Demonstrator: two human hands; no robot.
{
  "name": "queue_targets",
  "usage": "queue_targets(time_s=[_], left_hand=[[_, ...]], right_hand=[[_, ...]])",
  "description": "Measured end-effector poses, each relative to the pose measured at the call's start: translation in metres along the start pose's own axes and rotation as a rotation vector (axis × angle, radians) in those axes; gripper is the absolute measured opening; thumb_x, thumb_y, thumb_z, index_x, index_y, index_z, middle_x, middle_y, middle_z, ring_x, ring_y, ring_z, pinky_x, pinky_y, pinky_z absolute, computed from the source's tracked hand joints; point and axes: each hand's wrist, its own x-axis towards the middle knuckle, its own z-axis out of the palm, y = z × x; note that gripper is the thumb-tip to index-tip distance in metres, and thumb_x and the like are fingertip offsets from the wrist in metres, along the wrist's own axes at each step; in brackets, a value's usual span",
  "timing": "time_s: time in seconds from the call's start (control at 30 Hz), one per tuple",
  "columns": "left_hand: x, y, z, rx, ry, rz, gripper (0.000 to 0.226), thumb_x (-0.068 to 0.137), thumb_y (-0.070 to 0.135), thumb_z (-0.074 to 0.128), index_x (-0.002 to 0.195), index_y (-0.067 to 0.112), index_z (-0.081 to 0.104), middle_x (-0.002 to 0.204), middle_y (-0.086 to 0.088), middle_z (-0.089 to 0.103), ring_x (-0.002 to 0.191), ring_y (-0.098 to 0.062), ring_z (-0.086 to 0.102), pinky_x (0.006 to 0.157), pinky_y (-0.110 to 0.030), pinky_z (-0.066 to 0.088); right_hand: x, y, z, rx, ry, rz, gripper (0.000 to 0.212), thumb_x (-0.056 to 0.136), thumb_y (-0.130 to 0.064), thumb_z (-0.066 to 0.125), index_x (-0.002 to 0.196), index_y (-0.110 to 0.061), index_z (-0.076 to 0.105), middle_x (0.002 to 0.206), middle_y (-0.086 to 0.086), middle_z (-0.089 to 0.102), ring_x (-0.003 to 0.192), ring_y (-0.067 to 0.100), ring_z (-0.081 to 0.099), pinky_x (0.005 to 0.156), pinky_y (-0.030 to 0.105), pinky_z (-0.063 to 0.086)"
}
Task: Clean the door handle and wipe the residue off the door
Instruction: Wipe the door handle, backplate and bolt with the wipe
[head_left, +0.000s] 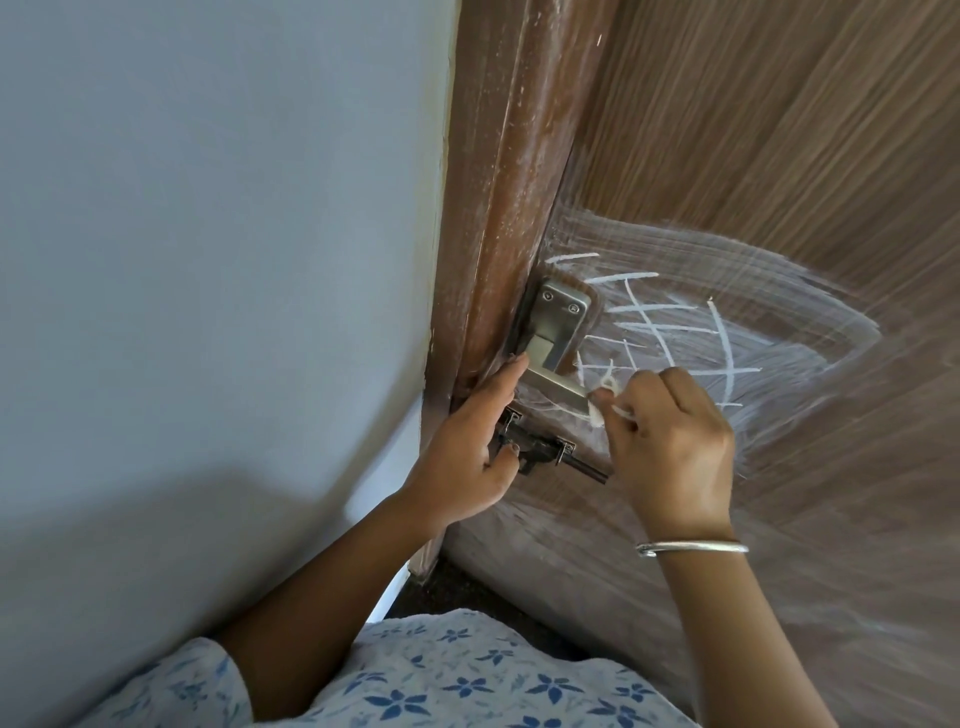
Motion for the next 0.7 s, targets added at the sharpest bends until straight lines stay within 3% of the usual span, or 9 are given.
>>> queue_targets(time_s=[0.17, 0.37, 0.47, 0.53, 0.63, 0.7], left_hand=[[0.000, -0.002, 0.001, -0.001, -0.004, -0.005, 0.089, 0.080, 0.005, 0.054, 0.145, 0.048, 0.011, 0.147, 0.038, 0.016, 0.137, 0.004, 0.024, 0.098, -0.039, 0.046], [0.000, -0.005, 0.001, 0.030, -0.009, 0.004, 0.090, 0.081, 0.003, 0.055, 0.145, 0.047, 0.010, 0.147, 0.039, 0.013, 0.138, 0.005, 0.023, 0.091, -0.041, 0.049], [-0.001, -0.004, 0.001, 0.005, -0.014, 0.014, 0.091, 0.081, 0.002, 0.054, 0.144, 0.050, 0.009, 0.148, 0.039, 0.013, 0.137, 0.005, 0.024, 0.087, -0.027, 0.050], [-0.002, -0.003, 0.002, -0.030, -0.018, 0.008, 0.091, 0.081, 0.002, 0.053, 0.143, 0.051, 0.010, 0.148, 0.038, 0.015, 0.137, 0.003, 0.025, 0.074, -0.022, 0.054], [-0.002, -0.003, 0.003, -0.044, -0.020, -0.007, 0.092, 0.081, 0.000, 0.052, 0.142, 0.054, 0.010, 0.147, 0.038, 0.016, 0.134, 0.010, 0.026, 0.059, -0.037, 0.058], [-0.002, -0.004, 0.003, -0.047, -0.019, -0.006, 0.092, 0.080, -0.001, 0.052, 0.142, 0.053, 0.011, 0.148, 0.036, 0.017, 0.133, 0.010, 0.027, 0.058, -0.038, 0.058]], right_hand=[[-0.004, -0.013, 0.011, -0.019, -0.076, -0.069, 0.032, 0.059, 0.013, 0.078, 0.058, -0.005, 0.052, 0.057, 0.008, 0.048, 0.049, 0.022, 0.044, 0.037, 0.028, 0.038], [-0.009, 0.002, 0.002, 0.002, -0.035, -0.025, 0.031, 0.075, -0.001, 0.076, 0.059, -0.003, 0.050, 0.058, 0.009, 0.047, 0.047, 0.021, 0.039, 0.046, 0.022, 0.030], [-0.019, 0.002, 0.003, -0.051, -0.066, -0.025, 0.031, 0.065, 0.008, 0.078, 0.059, -0.005, 0.051, 0.058, 0.009, 0.047, 0.047, 0.024, 0.042, 0.041, 0.024, 0.034], [-0.020, -0.001, 0.006, -0.082, -0.097, -0.020, 0.033, 0.056, 0.014, 0.078, 0.058, -0.005, 0.052, 0.058, 0.009, 0.047, 0.048, 0.025, 0.043, 0.037, 0.027, 0.038], [-0.017, 0.001, 0.006, -0.090, -0.091, -0.007, 0.033, 0.058, 0.012, 0.078, 0.058, -0.005, 0.050, 0.058, 0.009, 0.046, 0.047, 0.023, 0.041, 0.037, 0.026, 0.035], [-0.018, 0.006, 0.002, -0.076, -0.042, 0.006, 0.032, 0.071, 0.003, 0.077, 0.059, -0.005, 0.048, 0.059, 0.009, 0.045, 0.047, 0.023, 0.039, 0.042, 0.022, 0.030]])
